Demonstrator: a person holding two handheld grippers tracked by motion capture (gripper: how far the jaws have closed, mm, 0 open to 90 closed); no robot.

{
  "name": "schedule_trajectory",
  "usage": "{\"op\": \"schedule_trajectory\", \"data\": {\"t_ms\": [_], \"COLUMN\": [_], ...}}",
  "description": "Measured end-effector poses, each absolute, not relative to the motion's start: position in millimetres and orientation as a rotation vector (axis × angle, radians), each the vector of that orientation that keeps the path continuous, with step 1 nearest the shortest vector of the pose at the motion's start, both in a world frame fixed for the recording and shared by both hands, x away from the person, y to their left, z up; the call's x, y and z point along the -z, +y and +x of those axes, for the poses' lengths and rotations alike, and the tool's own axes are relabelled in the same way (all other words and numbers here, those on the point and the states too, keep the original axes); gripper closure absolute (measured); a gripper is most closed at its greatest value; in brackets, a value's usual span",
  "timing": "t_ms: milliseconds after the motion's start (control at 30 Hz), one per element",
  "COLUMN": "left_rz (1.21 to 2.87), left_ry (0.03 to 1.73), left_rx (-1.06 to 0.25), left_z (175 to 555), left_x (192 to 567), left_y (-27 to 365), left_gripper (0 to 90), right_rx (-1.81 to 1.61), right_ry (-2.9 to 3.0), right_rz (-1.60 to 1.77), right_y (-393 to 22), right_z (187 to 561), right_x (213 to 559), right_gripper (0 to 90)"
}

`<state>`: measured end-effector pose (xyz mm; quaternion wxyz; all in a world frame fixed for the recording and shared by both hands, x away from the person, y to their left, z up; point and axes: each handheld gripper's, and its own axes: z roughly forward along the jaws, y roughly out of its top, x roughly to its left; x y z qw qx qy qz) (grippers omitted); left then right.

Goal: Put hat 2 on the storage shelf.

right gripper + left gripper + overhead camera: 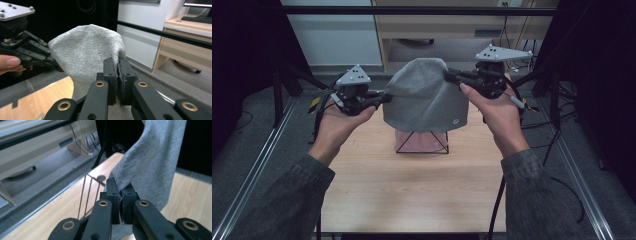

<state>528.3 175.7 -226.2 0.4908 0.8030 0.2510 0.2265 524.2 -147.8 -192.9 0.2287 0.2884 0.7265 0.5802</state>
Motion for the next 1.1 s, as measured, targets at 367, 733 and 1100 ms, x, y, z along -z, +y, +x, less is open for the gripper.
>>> {"op": "schedule_trajectory", "data": {"t_ms": [367, 733, 1100], "left_rz": [1.883, 1.899, 1.903], "left_ry": [0.666, 0.71, 0.748], "left_rx": [-0.592, -0.631, -0.637], "left_z": [565, 593, 620], "left_x": [215, 230, 251], "left_y": [169, 162, 160], "left_gripper": [87.5, 87.5, 87.4], "right_rx": [-1.575, -1.55, -1.49], "right_ry": [1.915, 1.908, 1.93], "right_rz": [0.86, 0.91, 0.927], "right_y": [-149, -149, -145], "right_z": [565, 597, 626], "right_x": [189, 208, 231], "right_gripper": [86.3, 86.2, 86.2]}}
